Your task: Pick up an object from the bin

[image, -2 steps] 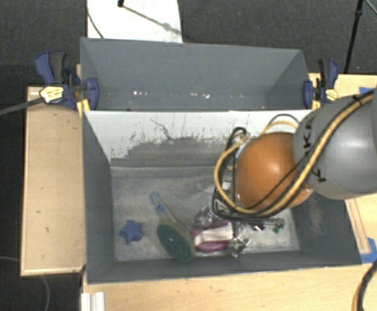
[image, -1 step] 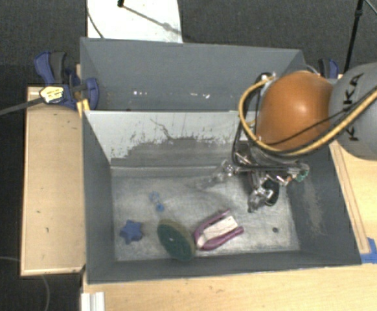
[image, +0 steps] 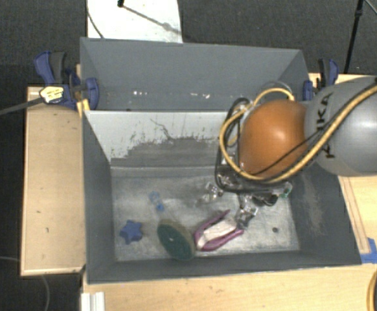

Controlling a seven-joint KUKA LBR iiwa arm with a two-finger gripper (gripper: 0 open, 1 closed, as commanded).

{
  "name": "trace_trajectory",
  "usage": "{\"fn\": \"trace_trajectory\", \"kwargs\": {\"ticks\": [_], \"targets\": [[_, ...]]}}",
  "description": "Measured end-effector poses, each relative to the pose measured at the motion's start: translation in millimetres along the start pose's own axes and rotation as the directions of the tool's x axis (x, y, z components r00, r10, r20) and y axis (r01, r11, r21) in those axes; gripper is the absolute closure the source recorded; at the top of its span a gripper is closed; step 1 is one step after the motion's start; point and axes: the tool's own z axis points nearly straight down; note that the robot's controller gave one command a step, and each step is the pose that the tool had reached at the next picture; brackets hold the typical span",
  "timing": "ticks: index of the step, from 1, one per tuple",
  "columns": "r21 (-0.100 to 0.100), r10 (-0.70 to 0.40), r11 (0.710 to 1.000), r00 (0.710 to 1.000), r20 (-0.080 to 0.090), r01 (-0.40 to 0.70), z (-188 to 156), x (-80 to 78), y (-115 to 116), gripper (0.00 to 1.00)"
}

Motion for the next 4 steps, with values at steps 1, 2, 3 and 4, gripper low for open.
{"fn": "trace_trajectory", "kwargs": {"ticks": [1, 2, 3, 4], "targets": [[-0.013, -0.230, 0.973, 0.973, -0.015, 0.230, 17, 26.4, 30, 0.00], [0.003, -0.194, 0.981, 0.981, -0.008, 0.194, 17, 30.2, 39, 0.00], [0.002, -0.193, 0.981, 0.981, -0.010, 0.193, 16, 30.7, 38, 1.00], [-0.002, -0.143, 0.990, 0.990, -0.002, 0.143, 10, 37.2, 30, 1.00]]}}
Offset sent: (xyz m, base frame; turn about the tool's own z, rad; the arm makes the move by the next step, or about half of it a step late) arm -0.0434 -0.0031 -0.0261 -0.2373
